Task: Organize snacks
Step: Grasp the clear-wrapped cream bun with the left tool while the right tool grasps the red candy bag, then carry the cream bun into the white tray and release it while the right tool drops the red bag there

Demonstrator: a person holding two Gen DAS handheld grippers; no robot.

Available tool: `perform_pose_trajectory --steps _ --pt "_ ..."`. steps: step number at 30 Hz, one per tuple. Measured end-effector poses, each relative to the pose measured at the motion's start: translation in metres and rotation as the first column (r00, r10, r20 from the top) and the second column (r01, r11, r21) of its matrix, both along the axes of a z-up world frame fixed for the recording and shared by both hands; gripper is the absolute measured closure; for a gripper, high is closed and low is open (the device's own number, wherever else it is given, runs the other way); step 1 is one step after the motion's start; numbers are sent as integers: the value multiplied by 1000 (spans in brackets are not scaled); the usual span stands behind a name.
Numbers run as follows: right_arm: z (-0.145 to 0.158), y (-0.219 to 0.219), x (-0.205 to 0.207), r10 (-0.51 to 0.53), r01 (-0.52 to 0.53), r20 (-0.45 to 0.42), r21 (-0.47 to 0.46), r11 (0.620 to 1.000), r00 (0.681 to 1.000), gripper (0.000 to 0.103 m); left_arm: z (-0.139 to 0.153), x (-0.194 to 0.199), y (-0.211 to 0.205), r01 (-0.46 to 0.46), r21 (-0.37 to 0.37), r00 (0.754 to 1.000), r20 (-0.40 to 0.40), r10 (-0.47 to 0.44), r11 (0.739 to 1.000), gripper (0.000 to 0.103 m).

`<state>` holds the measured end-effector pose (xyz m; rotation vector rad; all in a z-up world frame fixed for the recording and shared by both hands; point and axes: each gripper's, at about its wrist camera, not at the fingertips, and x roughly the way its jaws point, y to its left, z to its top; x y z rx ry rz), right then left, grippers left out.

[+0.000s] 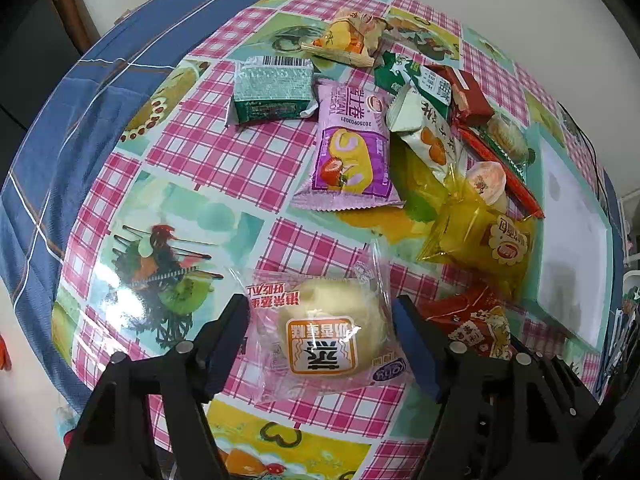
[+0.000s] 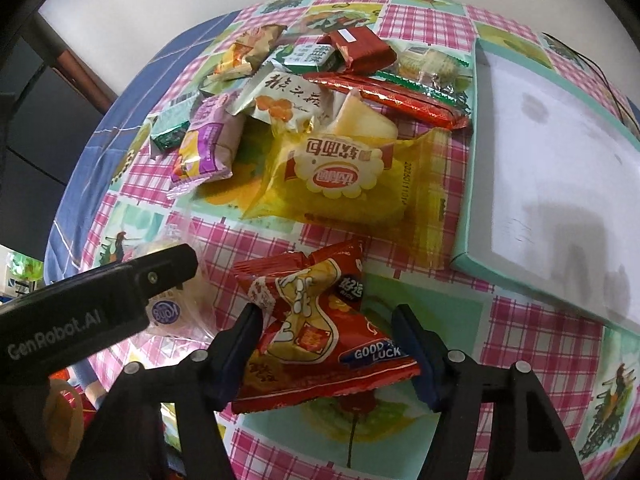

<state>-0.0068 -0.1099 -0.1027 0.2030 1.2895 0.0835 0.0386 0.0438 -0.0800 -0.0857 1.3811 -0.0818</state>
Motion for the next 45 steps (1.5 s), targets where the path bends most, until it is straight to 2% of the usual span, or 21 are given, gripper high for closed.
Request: perform_pose_trajectory --steps 9,21,25,28,36,45 --pt "15 -14 -8 -25 25 21 20 999 999 34 18 -7 4 -17 -6 999 46 17 1000 41" --pt "50 -38 -12 -110 102 125 72 992 986 34 50 -16 1 6 -17 993 116 -4 1000 43" --pt "57 -52 -10 -169 163 156 53 985 973 34 55 -5 -20 20 -10 992 127 -18 1000 43" --pt "61 -69 -8 -227 224 177 37 974 958 34 64 1 -39 47 -15 989 143 -45 999 43" --pt "66 -125 -6 -392 404 220 -12 915 893 34 79 15 -111 161 -27 972 180 -154 987 42" --pt "59 -182 -3 -512 536 231 -54 842 828 34 77 32 -183 249 -14 947 215 -241 968 42"
